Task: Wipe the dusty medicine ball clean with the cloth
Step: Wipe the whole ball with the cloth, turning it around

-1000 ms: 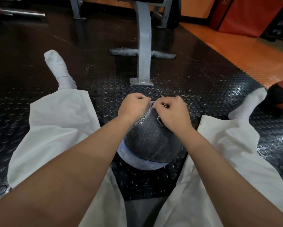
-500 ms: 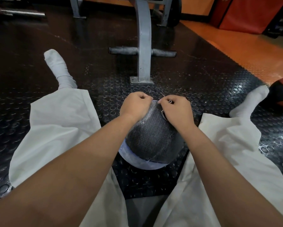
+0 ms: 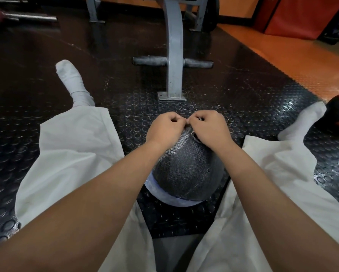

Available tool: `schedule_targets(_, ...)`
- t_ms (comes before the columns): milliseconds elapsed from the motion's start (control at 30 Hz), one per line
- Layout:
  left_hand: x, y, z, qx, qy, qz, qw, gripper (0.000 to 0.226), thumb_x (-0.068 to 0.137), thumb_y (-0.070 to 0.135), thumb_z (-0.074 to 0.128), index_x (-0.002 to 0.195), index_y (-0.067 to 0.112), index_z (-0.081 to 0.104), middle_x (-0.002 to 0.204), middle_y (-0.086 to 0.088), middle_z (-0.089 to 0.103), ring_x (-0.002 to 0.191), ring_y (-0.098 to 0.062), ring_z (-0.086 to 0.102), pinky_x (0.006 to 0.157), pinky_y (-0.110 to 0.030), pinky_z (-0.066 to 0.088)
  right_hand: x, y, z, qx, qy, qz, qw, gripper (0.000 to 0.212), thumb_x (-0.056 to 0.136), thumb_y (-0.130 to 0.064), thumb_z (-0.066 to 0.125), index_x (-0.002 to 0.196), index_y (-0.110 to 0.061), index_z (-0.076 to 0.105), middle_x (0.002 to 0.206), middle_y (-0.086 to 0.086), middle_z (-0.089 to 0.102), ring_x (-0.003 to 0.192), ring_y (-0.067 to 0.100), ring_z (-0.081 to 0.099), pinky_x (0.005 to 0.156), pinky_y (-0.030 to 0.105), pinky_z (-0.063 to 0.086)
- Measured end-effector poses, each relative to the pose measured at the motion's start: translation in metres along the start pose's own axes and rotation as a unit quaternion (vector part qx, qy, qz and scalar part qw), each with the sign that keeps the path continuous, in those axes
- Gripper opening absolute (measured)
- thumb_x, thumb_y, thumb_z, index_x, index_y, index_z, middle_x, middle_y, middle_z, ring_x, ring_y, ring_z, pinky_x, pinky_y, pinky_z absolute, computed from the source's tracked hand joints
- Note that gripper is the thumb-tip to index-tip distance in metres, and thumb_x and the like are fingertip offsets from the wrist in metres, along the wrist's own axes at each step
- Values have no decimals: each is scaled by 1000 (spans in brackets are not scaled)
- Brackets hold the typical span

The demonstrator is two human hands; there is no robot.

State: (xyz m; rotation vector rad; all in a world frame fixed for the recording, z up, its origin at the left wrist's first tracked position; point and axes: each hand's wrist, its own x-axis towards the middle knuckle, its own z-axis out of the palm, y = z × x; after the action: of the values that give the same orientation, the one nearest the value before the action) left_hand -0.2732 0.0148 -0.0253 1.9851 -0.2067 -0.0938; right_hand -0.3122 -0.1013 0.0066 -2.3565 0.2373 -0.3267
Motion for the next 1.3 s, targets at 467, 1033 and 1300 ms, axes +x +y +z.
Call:
schedule_targets(467,10,3,5,18,-8,-15,1000,24,94,29,54,88,20,74,74,9,71,31,-5,34,47,-24,29,-24,46,-13,36,81,105,990,27,89,-16,50,88,-20,77,91,-7,67,99,22,61,86,34,48)
schedule_targets(1033,28,0,-6,-12,-17,-44,999,23,91,23,56,93,11,76,105,-8,73,103,-24,65,93,-38,51,-25,24,22,-48,134,-234,962,30,79,-22,46,79,-17,76,84,-7,71,77,24,51,70,31,41)
schedule_targets(1300,27,-4,-2,3,-20,-20,1000,24,97,22,48,90,24,71,99,14,69,85,-15,58,73,-28,45,7,24,14,-52,105,-58,991,26,86,-21,50,86,-18,76,95,-4,70,92,28,55,81,38,47)
